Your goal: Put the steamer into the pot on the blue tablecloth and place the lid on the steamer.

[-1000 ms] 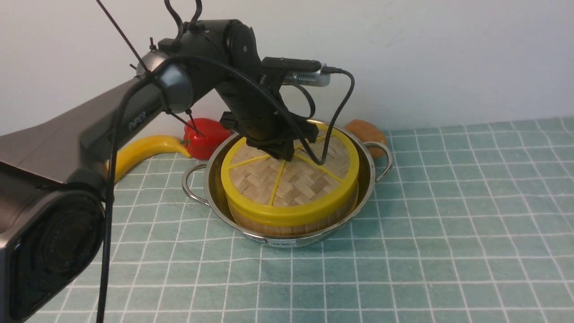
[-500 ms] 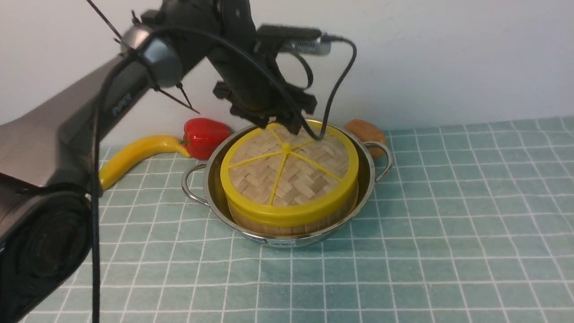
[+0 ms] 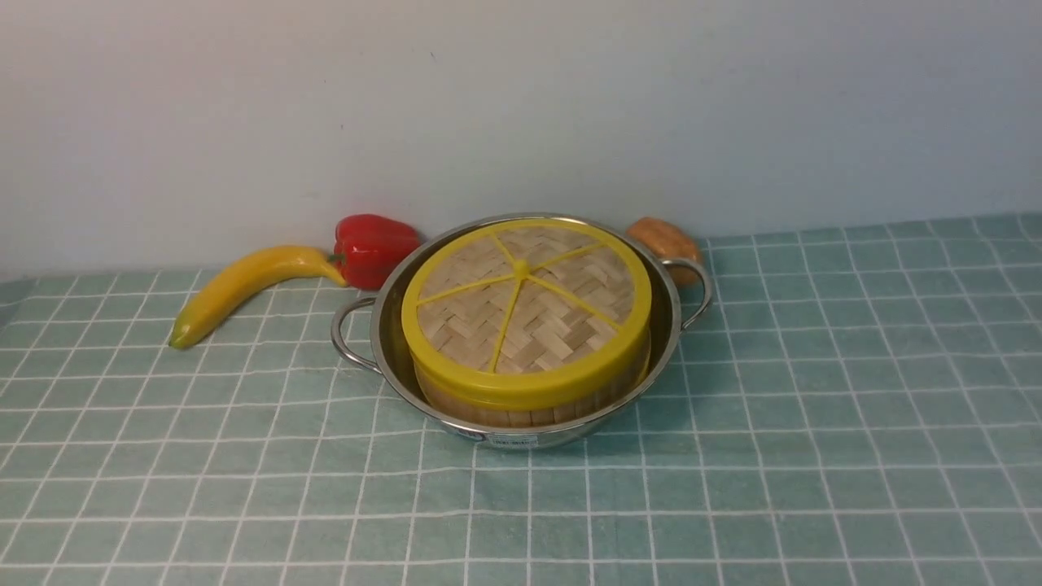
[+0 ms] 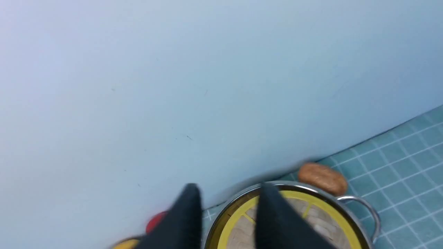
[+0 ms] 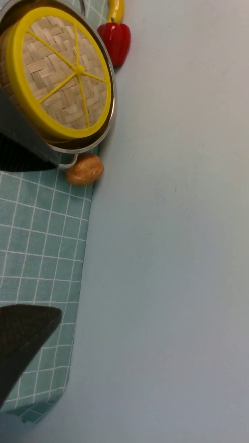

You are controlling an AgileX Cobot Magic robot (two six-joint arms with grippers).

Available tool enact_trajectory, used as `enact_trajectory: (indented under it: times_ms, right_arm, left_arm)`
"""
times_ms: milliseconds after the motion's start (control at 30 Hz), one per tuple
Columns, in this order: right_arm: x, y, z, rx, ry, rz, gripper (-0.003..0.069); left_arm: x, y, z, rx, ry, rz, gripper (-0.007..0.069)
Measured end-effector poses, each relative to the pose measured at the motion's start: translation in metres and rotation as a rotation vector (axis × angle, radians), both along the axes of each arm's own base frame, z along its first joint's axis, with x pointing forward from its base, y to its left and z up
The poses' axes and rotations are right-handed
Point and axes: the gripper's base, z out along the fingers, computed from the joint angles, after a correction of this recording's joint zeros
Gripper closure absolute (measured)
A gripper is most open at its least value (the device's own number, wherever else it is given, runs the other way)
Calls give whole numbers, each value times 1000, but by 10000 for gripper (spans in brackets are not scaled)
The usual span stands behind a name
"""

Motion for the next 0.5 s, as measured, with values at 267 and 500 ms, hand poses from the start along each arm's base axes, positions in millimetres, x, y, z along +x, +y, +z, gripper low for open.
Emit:
enact_trajectory:
  times_ms: [267,500]
  right_arm:
    - [1,0,-27,-78,62,18,214]
    - [-21,-9,-104,-137,142,40,482]
  left_arm:
    - [-114,47,-24,43,24,-16,648]
    - [-172,69,-126,26,-38,-39,648]
